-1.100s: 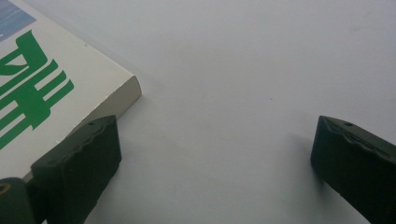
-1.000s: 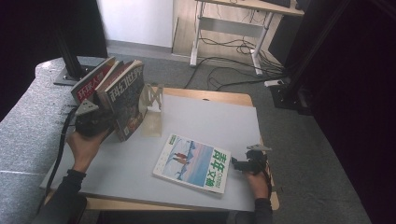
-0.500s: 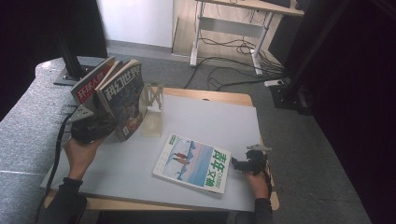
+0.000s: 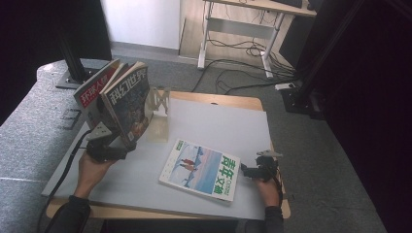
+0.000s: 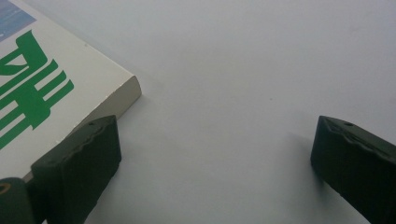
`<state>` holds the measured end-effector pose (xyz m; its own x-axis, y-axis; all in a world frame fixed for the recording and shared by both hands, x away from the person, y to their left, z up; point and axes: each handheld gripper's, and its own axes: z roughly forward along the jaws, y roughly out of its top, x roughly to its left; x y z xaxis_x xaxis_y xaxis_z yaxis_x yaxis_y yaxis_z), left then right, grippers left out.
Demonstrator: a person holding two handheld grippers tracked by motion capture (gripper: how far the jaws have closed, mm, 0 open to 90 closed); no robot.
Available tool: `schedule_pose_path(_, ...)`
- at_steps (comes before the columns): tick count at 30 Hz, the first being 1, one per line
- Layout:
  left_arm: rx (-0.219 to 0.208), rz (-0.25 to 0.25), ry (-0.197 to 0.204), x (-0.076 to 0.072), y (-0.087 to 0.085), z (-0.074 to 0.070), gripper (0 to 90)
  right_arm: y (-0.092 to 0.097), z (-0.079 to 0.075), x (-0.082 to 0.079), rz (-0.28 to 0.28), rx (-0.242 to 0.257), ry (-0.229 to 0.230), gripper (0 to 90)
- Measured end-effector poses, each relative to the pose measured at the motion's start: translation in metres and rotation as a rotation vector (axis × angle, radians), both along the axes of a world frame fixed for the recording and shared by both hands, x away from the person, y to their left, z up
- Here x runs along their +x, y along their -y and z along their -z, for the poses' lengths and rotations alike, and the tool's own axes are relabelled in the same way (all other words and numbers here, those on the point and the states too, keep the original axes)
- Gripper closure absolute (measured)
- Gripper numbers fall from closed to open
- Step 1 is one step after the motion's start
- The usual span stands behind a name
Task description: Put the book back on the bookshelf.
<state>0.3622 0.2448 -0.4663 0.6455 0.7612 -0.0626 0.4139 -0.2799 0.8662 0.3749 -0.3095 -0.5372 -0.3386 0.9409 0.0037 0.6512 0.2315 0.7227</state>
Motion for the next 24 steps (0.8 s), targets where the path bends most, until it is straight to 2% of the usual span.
schedule_pose_path(2, 0.042, 0.016, -0.007, 0.000, 0.006, 0.006, 3.4, 0.000, 0.000, 0.000, 0.000, 0.000, 0.000, 1.4)
schedule_pose_path(3, 0.048, 0.021, -0.009, 0.000, 0.008, 0.008, 1.7, 0.000, 0.000, 0.000, 0.000, 0.000, 0.000, 1.4)
schedule_pose_path(6, 0.040, 0.058, -0.020, 0.000, 0.014, 0.014, 2.1, 0.000, 0.000, 0.000, 0.000, 0.001, 0.000, 1.4)
schedule_pose_path(11, 0.078, 0.091, -0.026, -0.002, 0.023, 0.023, 0.9, 0.000, 0.000, 0.000, 0.000, 0.001, 0.000, 1.4)
schedule_pose_path(17, 0.072, 0.125, -0.050, -0.003, 0.028, 0.033, 0.0, 0.000, 0.000, 0.000, 0.000, 0.001, 0.000, 1.4)
schedule_pose_path(24, 0.142, 0.162, -0.097, -0.003, 0.034, 0.051, 0.0, 0.000, 0.000, 0.000, -0.001, 0.001, -0.001, 1.4)
